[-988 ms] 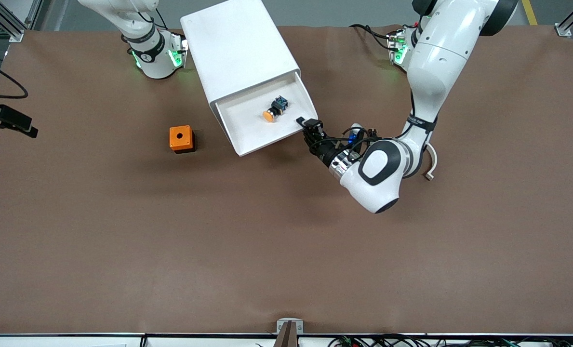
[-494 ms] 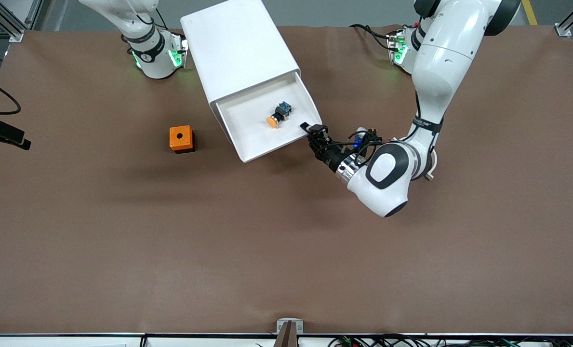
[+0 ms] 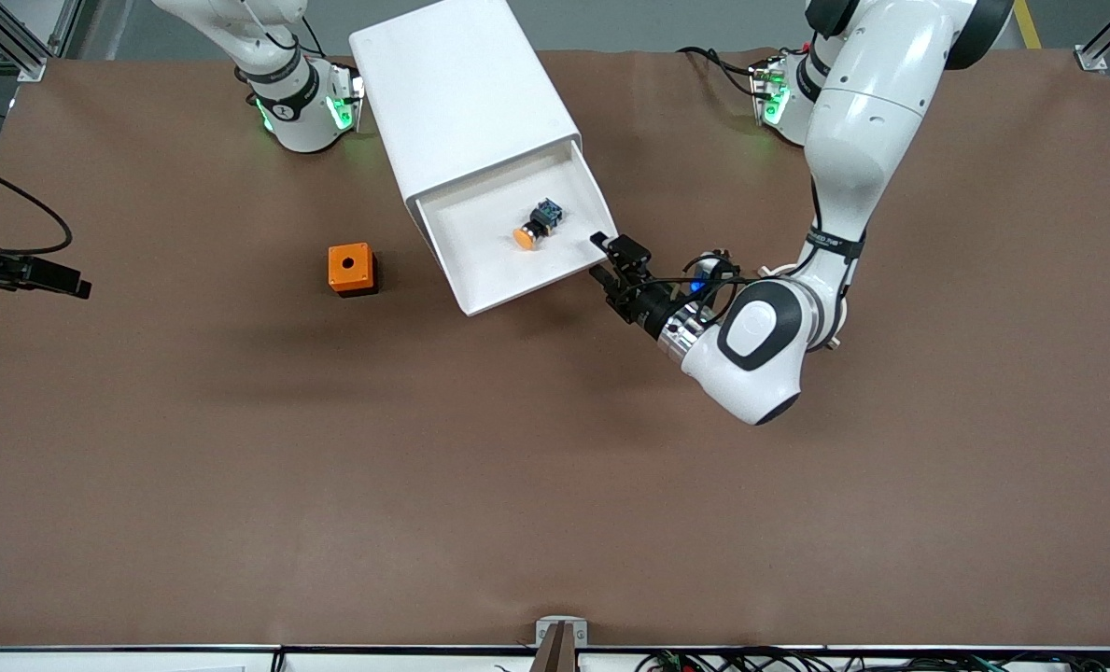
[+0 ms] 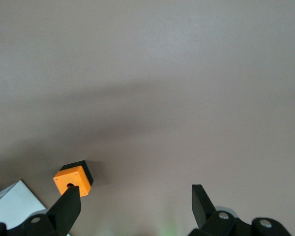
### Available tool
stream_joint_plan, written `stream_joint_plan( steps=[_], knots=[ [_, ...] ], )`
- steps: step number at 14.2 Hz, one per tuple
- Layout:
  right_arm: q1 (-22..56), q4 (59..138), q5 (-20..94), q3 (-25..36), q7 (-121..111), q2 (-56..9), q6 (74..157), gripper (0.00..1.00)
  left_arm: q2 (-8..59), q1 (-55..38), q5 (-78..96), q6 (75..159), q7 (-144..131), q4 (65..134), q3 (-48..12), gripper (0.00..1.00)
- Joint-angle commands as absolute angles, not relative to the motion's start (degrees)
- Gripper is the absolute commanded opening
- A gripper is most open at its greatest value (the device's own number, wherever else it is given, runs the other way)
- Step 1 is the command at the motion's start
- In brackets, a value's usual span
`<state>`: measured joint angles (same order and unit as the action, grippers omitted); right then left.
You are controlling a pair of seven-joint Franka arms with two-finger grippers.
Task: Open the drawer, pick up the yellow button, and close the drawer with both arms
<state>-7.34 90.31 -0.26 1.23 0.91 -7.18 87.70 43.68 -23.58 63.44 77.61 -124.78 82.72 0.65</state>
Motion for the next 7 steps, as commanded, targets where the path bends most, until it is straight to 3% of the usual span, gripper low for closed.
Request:
stream_joint_plan(
  steps=[1, 7],
  knots=[
    [-4.0, 89.7, 0.7, 0.9, 9.5, -5.3, 84.5, 1.0, 43.6, -22.5, 64.1, 77.4, -120.7, 81.3, 0.8, 1.0],
    [9.8, 89.9, 6.9, 0.9, 35.3, -3.6, 82.5, 1.0, 44.3, -18.8, 64.0, 72.3, -100.7, 75.9, 0.7, 1.0]
  ],
)
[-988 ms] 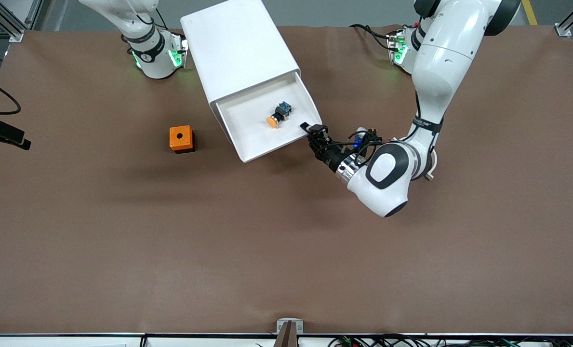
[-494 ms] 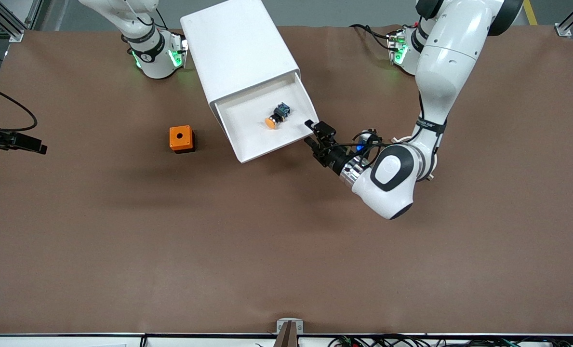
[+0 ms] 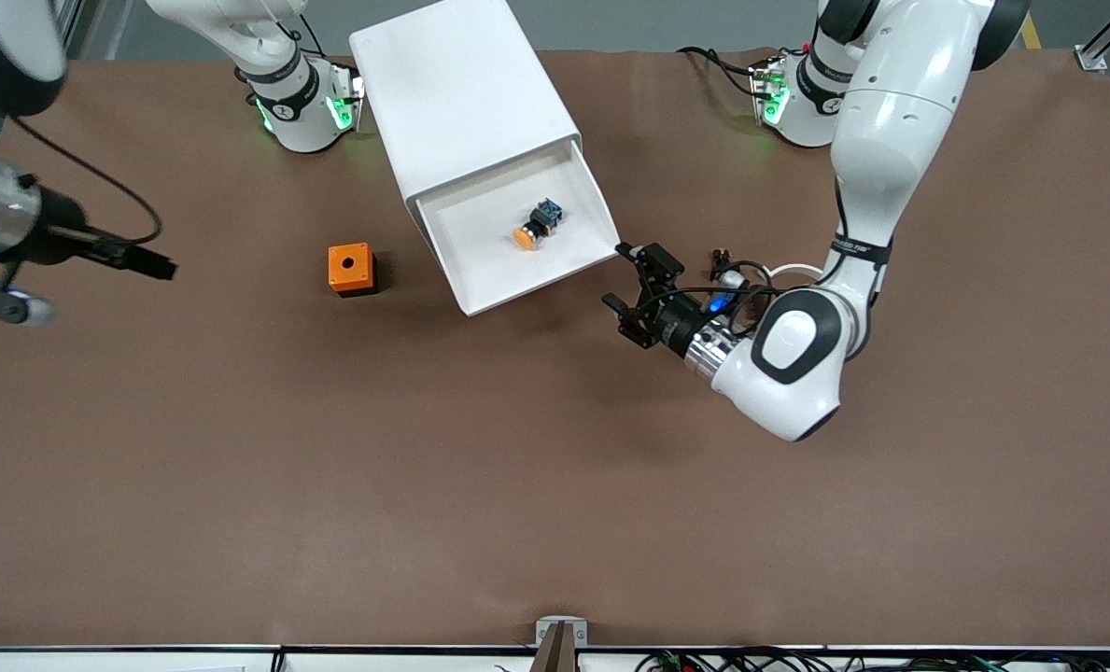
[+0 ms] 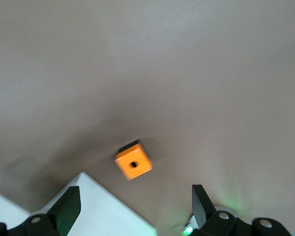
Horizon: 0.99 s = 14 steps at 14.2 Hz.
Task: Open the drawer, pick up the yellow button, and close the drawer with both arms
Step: 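Reach the right gripper into the open drawer toward the yellow button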
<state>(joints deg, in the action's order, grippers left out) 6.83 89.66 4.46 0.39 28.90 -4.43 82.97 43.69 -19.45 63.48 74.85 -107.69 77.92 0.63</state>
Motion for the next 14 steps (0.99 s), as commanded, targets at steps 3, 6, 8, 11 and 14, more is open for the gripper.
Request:
stream_joint_plan(
  steps=[3, 6, 8, 11, 14],
  knots=[
    [15.0, 89.9, 7.2, 0.9, 39.3, -3.3, 84.5, 1.0, 43.7, -18.8, 60.0, 71.6, -86.1, 71.8, 1.9, 1.0],
    [19.6, 90.1, 7.6, 0.8, 44.7, -2.6, 85.0, 1.0, 42.8, -19.2, 54.8, 74.0, -70.6, 70.3, 3.4, 1.0],
    [24.1, 90.3, 7.6, 0.8, 49.5, -2.4, 85.4, 1.0, 40.4, -19.4, 51.0, 77.0, -61.9, 70.4, 4.0, 1.0],
    [30.7, 92.3, 8.1, 0.8, 58.0, -2.2, 89.9, 1.0, 38.4, -20.4, 42.3, 84.9, -53.5, 70.7, 3.3, 1.0],
    [38.7, 96.4, 8.1, 0.9, 64.5, -2.5, 97.8, 1.0, 38.1, -22.1, 36.3, 93.2, -51.0, 70.8, 3.3, 1.0]
  ],
)
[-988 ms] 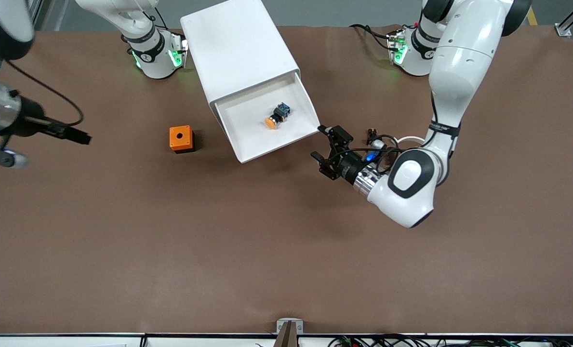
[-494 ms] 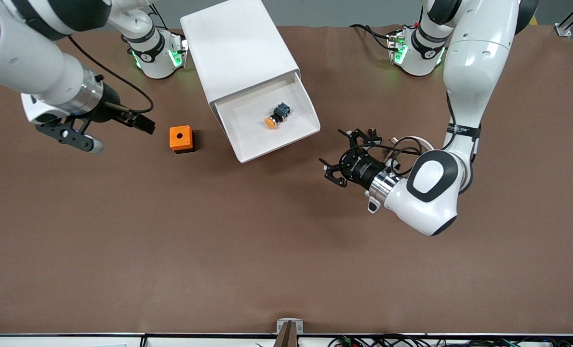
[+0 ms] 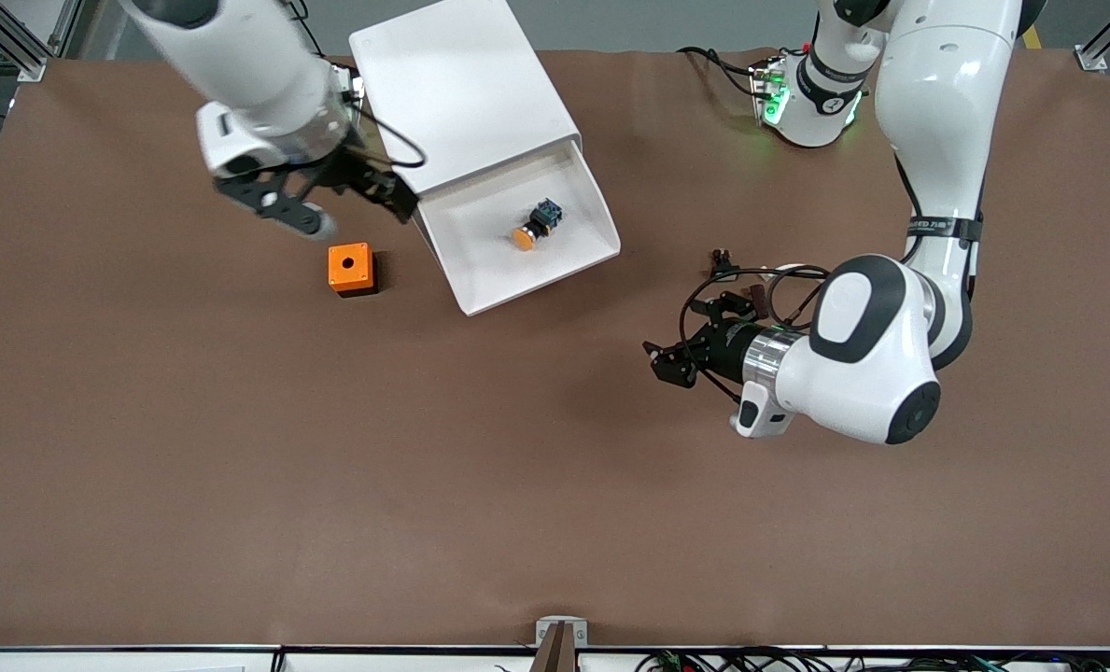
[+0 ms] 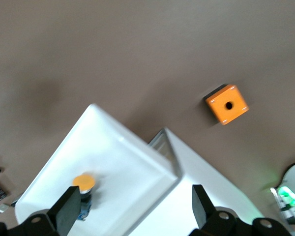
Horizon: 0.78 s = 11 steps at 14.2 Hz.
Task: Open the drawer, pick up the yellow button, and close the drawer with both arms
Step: 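Reach the right gripper into the open drawer toward the yellow button, then lower the right gripper and grasp the yellow mushroom button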
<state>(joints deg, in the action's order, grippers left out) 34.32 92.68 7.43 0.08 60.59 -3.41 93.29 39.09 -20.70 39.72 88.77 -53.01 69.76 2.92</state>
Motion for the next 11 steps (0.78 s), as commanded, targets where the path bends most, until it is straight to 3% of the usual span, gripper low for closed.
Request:
stream_joint_plan(
  steps=[1, 5, 11],
  knots=[
    [40.3, 97.1, 8.1, 0.9, 67.1, -2.9, 100.8, 1.0, 37.7, -22.7, 34.1, 95.9, -50.9, 70.8, 3.2, 1.0],
    [44.6, 97.1, 7.6, 0.9, 73.7, -6.8, 105.5, 1.0, 37.6, -25.8, 27.6, 105.8, -51.0, 71.1, 3.3, 1.0],
    [48.5, 97.3, 7.6, 0.9, 80.1, -11.0, 108.5, 1.0, 37.7, -27.4, 23.7, 109.9, -51.0, 71.1, 3.3, 1.0]
  ],
)
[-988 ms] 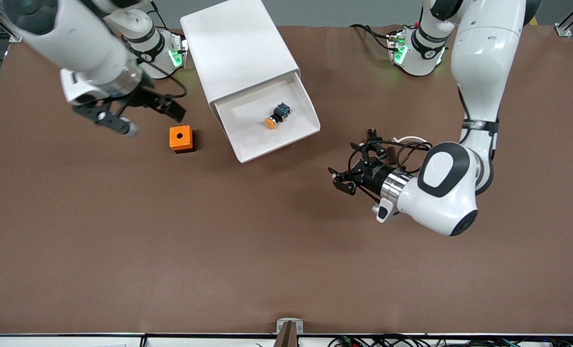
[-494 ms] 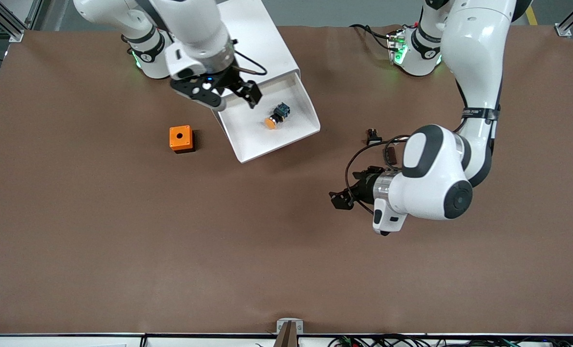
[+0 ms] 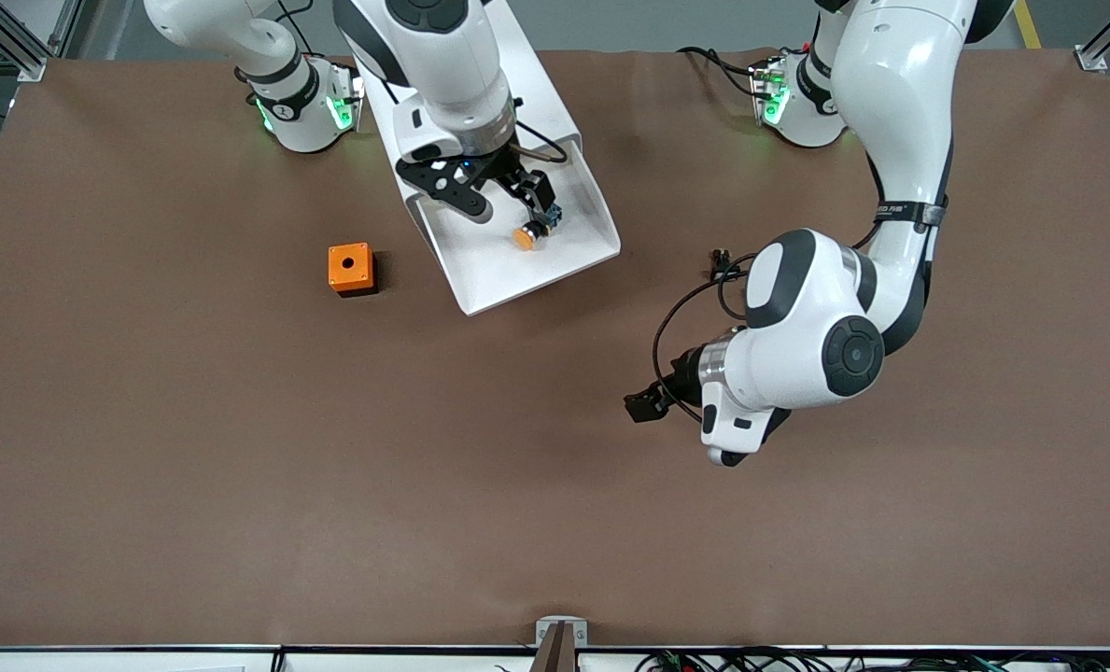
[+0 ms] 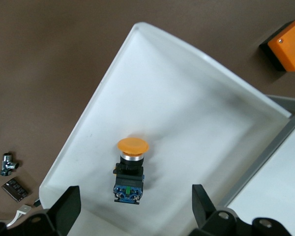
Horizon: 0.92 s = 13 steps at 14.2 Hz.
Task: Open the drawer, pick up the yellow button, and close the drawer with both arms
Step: 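Lower the right gripper and grasp the yellow mushroom button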
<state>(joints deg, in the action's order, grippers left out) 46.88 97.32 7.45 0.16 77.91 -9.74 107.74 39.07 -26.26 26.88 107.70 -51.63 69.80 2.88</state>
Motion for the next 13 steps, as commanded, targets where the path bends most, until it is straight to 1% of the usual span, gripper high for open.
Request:
stream_joint_plan(
  steps=[1, 4, 8, 13],
  knots=[
    [48.8, 97.3, 7.5, 0.9, 80.6, -11.5, 108.6, 1.0, 37.7, -27.7, 22.4, 111.3, -51.0, 71.1, 3.3, 1.0],
    [49.5, 97.4, 7.3, 0.9, 82.4, -12.8, 109.1, 1.0, 37.7, -28.4, 20.2, 114.5, -51.0, 71.1, 3.3, 1.0],
    [51.6, 98.2, 6.2, 1.0, 85.9, -15.5, 112.4, 1.0, 35.9, -28.0, 20.0, 114.7, -51.0, 71.1, 3.3, 1.0],
    [52.8, 98.3, 4.0, 1.0, 86.4, -17.0, 112.9, 1.0, 34.2, -28.3, 16.1, 114.7, -51.2, 71.5, 3.4, 1.0]
  ],
)
